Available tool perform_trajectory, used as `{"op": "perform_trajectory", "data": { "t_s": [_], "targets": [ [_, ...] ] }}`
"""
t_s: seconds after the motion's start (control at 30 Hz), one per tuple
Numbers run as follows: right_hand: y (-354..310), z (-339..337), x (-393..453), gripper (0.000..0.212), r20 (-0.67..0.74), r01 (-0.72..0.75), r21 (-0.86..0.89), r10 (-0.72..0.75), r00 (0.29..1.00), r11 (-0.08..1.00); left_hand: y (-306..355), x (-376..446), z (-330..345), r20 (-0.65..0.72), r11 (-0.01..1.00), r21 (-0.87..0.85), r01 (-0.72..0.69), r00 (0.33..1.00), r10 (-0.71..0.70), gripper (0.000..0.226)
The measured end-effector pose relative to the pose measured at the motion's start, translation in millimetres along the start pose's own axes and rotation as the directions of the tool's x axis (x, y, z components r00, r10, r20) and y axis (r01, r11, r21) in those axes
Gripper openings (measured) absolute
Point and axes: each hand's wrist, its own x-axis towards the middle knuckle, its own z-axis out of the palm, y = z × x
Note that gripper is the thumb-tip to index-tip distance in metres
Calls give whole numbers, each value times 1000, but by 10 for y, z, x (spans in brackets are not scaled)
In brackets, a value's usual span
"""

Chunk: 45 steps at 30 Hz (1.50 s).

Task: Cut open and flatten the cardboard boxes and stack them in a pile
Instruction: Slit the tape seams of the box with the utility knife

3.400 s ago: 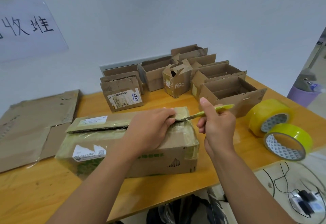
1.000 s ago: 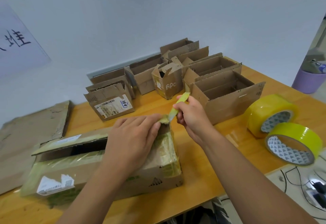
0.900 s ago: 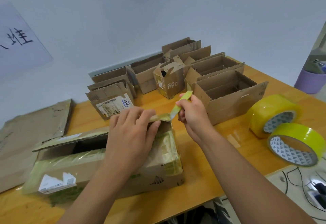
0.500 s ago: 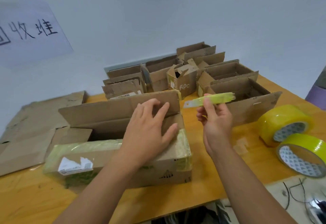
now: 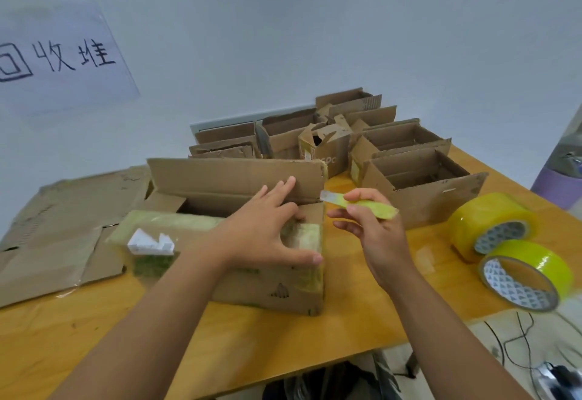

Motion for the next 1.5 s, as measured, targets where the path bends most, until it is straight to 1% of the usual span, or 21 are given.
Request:
{"op": "perform_trajectory", "data": {
  "t_s": [0.07, 0.13, 0.23, 0.37, 0.43, 0.5, 0.67, 0.77, 0.9, 1.07, 1.2, 1.27, 1.33, 1.5],
  "targets": [
    [10, -24, -97, 28, 16, -31, -15, 31, 999, 999, -29, -5, 7, -11, 998, 48, -46, 999, 47, 82],
    [19, -41, -180, 30, 11, -56, -25, 56, 998, 998, -26, -28, 81, -50, 997, 26, -66, 996, 68, 81],
    [33, -49, -265, 28, -22, -86, 8, 86, 996, 996, -18, -75, 194, -172, 995, -13, -104, 980, 100, 88],
    [56, -63, -315, 27, -42, -110, 37, 111, 993, 993, -85, -72, 296, -382, 987, 44, -158, 910, 162, 94],
    [74, -77, -333, 27, -51, -118, 55, 121, 991, 991, -107, -48, 340, -425, 983, 74, -167, 886, 182, 94],
    [83, -82, -340, 27, -50, -124, 58, 127, 991, 991, -114, -23, 361, -432, 982, 90, -166, 882, 189, 96],
    [68, -87, -336, 26, -62, -122, 82, 128, 990, 989, -117, 9, 360, -400, 987, 96, -129, 903, 157, 102],
    [67, -88, -332, 25, -76, -130, 119, 140, 987, 984, -110, 12, 361, -399, 989, 79, -125, 905, 146, 100],
    [79, -14, -359, 24, -43, -181, 167, 190, 981, 969, -110, 17, 361, -392, 989, 85, -125, 908, 148, 98],
    [77, -14, -391, 24, -96, -162, 156, 178, 979, 974, -116, 5, 362, -390, 988, 82, -128, 908, 150, 95],
    [62, 51, -395, 24, -54, -137, 73, 141, 988, 988, -133, 23, 388, -402, 987, 89, -137, 901, 161, 93],
    [55, 43, -422, 24, -60, -115, 51, 118, 991, 992, -141, 12, 396, -411, 987, 81, -138, 898, 160, 92],
    [55, 23, -438, 25, -59, -105, 53, 108, 992, 993, -143, 11, 391, -408, 988, 78, -134, 900, 154, 92],
    [80, 42, -455, 23, -26, -136, 79, 138, 990, 988, -157, 33, 379, -420, 988, 49, -147, 894, 154, 88]
  ]
}}
